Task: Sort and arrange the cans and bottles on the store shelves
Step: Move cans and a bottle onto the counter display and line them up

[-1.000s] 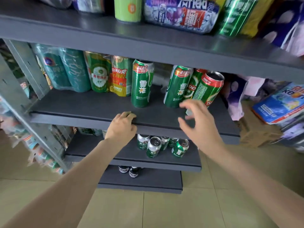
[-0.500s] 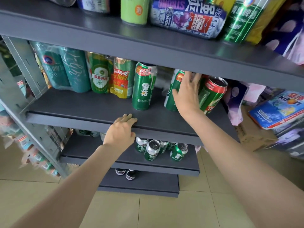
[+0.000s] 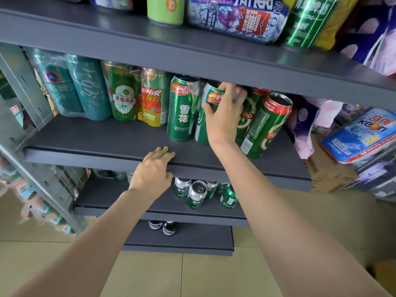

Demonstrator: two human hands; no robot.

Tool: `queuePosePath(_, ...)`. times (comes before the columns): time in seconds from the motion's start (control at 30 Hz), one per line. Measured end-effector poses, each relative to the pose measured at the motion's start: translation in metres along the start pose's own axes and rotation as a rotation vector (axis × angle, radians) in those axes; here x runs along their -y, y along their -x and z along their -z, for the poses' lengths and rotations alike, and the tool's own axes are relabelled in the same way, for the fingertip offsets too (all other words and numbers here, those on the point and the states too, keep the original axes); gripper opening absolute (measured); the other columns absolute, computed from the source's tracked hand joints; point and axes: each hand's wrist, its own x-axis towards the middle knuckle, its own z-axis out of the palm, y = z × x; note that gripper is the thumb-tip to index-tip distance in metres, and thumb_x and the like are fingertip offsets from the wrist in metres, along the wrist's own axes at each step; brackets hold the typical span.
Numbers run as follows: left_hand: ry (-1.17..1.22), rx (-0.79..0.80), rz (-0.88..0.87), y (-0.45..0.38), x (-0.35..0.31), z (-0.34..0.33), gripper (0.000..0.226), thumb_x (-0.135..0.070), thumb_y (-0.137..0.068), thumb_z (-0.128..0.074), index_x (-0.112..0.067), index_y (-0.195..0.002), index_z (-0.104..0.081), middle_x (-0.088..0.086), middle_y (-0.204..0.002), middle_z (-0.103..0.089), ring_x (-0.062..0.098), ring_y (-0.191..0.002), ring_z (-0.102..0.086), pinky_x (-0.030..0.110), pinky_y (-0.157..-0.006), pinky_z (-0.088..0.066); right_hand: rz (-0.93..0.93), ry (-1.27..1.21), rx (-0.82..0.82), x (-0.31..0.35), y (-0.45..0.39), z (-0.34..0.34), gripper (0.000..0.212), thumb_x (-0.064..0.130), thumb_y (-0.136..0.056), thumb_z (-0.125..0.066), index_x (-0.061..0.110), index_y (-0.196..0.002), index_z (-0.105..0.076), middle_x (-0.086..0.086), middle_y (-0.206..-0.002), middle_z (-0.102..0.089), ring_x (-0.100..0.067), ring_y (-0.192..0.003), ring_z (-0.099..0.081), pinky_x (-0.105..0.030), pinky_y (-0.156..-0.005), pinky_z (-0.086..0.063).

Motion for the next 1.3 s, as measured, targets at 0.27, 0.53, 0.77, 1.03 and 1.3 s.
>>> queuePosePath(0.27, -0.092, 0.084, -0.077, 0.027, -0.014, 0.035, 0.048, -0.011, -0.088, -0.052, -0.011, -0.136, -0.044, 0.01, -0.142, -0.043, 0.027, -0.127, -0.045, 0.036, -0.109, -0.03, -0.057, -0.003, 0.308, 0.003, 0.033, 0.05, 0.071, 0.0, -0.083, -0.063, 0.015, -0.141, -0.025, -0.012, -0.149, -0.018, -0.029, -0.126, -0.044, -0.033, -0.104, -0.04)
queuePosePath(0.53, -0.089, -0.504, -0.327, 0.033, -0.037, 0.173, 0.035, -0.014, -0.077, -0.04, -0.011, -0.109, -0.054, 0.009, -0.113, -0.052, 0.028, -0.092, -0.045, 0.036, -0.078, -0.034, 0.345, -0.156, 0.147, 0.059, 0.033, 0.175, 0.037, 0.004, -0.082, -0.056, 0.015, -0.117, -0.047, -0.001, -0.125, -0.037, -0.02, -0.103, -0.055, -0.024, -0.09, -0.045)
queuePosePath(0.77, -0.22, -0.19, -0.054, -0.007, -0.045, 0.214, 0.061, -0.037, -0.067, -0.037, -0.014, -0.118, -0.061, 0.019, -0.12, -0.059, 0.046, -0.11, -0.052, 0.061, -0.095, -0.037, 0.235, 0.209, 0.347, 0.094, -0.09, 0.156, 0.072, 0.026, -0.086, -0.066, 0.01, -0.144, -0.026, -0.011, -0.153, -0.017, -0.025, -0.141, -0.016, -0.029, -0.113, -0.015)
queuePosePath(1.03, -0.276, 0.07, -0.002, -0.021, -0.053, 0.245, 0.062, -0.034, -0.088, -0.05, -0.031, -0.145, -0.025, 0.002, -0.154, -0.02, 0.027, -0.142, -0.015, 0.04, -0.116, -0.012, 0.302, 0.58, 0.531, 0.086, -0.136, 0.138, 0.063, 0.017, -0.073, -0.075, 0.015, -0.123, -0.036, -0.012, -0.13, -0.029, -0.035, -0.119, -0.035, -0.047, -0.105, -0.03)
queuePosePath(1.3, -0.356, 0.157, -0.036, -0.026, -0.048, 0.249, 0.066, -0.037, -0.086, -0.048, -0.03, -0.146, -0.022, 0.004, -0.154, -0.02, 0.029, -0.141, -0.018, 0.042, -0.115, -0.017, 0.058, 0.192, 0.546, 0.088, -0.102, 0.162, 0.066, 0.025, -0.074, -0.075, 0.022, -0.127, -0.036, -0.01, -0.111, -0.044, -0.027, -0.097, -0.054, -0.03, -0.073, -0.041)
